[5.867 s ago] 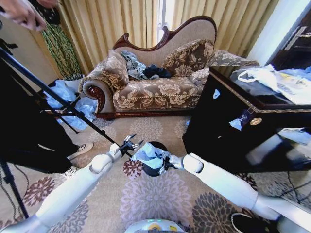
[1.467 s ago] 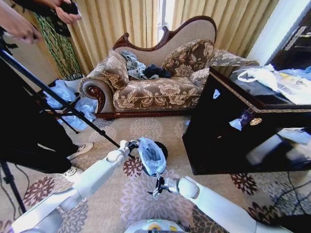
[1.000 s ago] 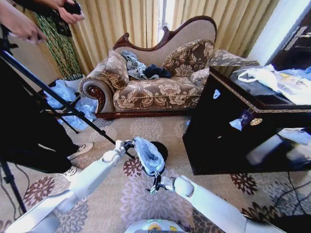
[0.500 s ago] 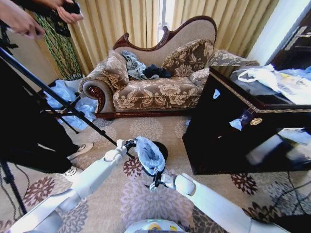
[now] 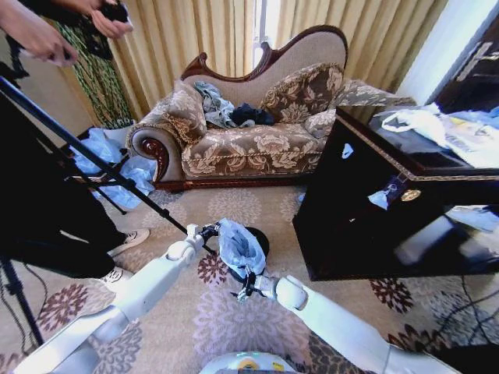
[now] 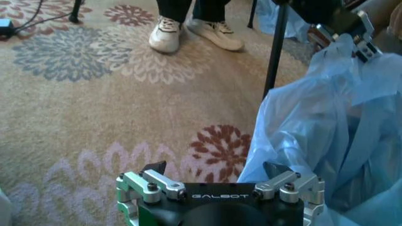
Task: Place a garbage bag over the trash bin.
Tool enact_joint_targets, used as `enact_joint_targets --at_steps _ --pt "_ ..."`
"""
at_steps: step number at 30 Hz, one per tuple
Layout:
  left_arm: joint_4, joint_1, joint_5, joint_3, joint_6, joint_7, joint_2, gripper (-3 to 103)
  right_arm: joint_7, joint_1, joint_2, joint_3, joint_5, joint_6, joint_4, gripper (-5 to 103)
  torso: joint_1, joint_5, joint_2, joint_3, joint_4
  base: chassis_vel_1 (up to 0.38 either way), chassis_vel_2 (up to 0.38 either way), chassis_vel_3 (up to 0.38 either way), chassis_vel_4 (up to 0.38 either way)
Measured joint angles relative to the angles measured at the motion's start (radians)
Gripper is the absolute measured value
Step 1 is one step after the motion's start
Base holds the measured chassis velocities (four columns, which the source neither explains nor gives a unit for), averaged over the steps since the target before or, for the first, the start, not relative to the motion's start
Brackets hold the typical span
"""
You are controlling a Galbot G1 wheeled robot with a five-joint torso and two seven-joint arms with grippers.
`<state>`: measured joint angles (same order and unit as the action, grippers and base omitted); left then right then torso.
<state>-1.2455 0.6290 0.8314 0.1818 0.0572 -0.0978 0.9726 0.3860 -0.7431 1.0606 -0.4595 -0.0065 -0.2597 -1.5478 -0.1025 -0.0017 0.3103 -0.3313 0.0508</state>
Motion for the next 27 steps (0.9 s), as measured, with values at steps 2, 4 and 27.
enact_joint_targets --at_steps 2,4,27 --pt "-0.002 0.004 0.002 -0.003 0.001 0.000 -0.001 0 -0.002 -0.001 0.004 0.001 -0.006 0.005 0.010 100 0.000 0.0000 0.000 0.000 -0.0001 0.000 0.000 0.000 0.000" --pt "-0.001 0.008 0.006 -0.008 0.002 0.000 0.002 0 -0.005 -0.004 0.013 0.002 -0.021 0.012 0.028 100 0.000 0.0000 0.000 0.000 -0.0001 0.000 0.000 0.000 0.000" --pt "0.132 -0.053 0.173 -0.020 0.051 0.021 0.086 0 0.007 -0.005 0.067 0.012 -0.096 0.016 0.139 100 0.000 0.0001 0.000 0.000 0.0000 0.000 0.000 0.000 0.000"
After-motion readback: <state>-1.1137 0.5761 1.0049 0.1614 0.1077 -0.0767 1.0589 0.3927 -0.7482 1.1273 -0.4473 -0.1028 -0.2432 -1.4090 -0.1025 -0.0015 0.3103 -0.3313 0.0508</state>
